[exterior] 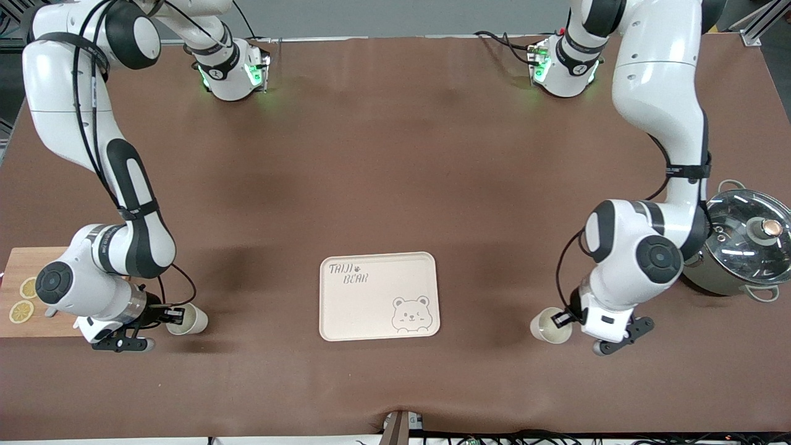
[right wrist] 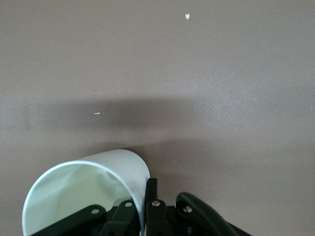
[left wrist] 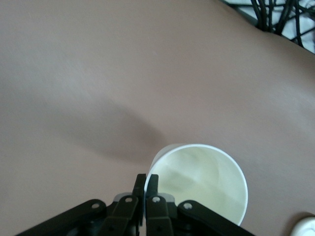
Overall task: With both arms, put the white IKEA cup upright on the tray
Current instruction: 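Carry both cups toward the tray and lower them onto it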
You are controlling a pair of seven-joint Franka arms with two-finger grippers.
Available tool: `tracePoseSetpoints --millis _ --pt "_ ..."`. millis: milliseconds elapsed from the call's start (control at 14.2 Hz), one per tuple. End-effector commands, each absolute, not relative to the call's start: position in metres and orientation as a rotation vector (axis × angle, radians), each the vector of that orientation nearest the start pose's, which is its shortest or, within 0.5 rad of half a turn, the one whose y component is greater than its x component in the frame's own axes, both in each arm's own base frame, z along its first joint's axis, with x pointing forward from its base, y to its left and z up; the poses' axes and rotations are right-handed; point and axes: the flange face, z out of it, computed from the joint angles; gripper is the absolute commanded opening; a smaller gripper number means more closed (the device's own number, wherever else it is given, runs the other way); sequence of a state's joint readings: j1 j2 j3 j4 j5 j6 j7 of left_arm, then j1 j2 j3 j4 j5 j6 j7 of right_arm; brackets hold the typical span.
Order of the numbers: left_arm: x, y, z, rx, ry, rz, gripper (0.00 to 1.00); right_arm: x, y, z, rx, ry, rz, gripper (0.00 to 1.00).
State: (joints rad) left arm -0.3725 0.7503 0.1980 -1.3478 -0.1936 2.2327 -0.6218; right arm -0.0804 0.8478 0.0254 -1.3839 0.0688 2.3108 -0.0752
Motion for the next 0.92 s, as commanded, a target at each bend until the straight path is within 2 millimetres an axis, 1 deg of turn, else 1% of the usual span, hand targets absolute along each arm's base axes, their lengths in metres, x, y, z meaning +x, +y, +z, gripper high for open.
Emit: tracePoseSetpoints --millis 0,71,141,283,353,495,565,707,848 --pt "0.722 -0.202 0.307 -3.081 -0.867 -0.196 0.00 0.745 -0.040 0.214 -3.065 0.049 -0.132 0.00" --pt "0.718 -0.214 0.308 -3.062 -0.905 -0.202 0.00 0.745 -0.036 0.217 -3.062 0.042 -0.130 0.00" --pt "0.714 -0.228 0.307 -3.049 -0.932 -0.204 0.00 0.743 -0.030 0.218 -3.056 0.037 -0.092 0.00" --pt "0.705 -0.252 0.307 -3.025 -0.983 -0.181 0.00 0.747 -0.022 0.234 -3.022 0.047 -0.060 0.00" --pt "0.702 -0.265 0.312 -3.020 -1.004 -0.183 0.00 0.749 -0.017 0.242 -2.996 0.061 -0.022 0.00" --pt "0.695 -0.284 0.314 -2.991 -1.049 -0.197 0.00 0.752 -0.001 0.259 -2.964 0.115 0.026 0.00" --pt "0.690 -0.294 0.311 -2.983 -1.064 -0.194 0.00 0.753 0.006 0.262 -2.958 0.150 0.045 0.00" --pt "0.681 -0.320 0.313 -2.975 -1.105 -0.203 0.00 0.752 0.029 0.266 -2.947 0.200 0.058 0.00" --pt "0.671 -0.344 0.308 -2.964 -1.132 -0.203 0.00 0.750 0.059 0.274 -2.938 0.262 0.069 0.00"
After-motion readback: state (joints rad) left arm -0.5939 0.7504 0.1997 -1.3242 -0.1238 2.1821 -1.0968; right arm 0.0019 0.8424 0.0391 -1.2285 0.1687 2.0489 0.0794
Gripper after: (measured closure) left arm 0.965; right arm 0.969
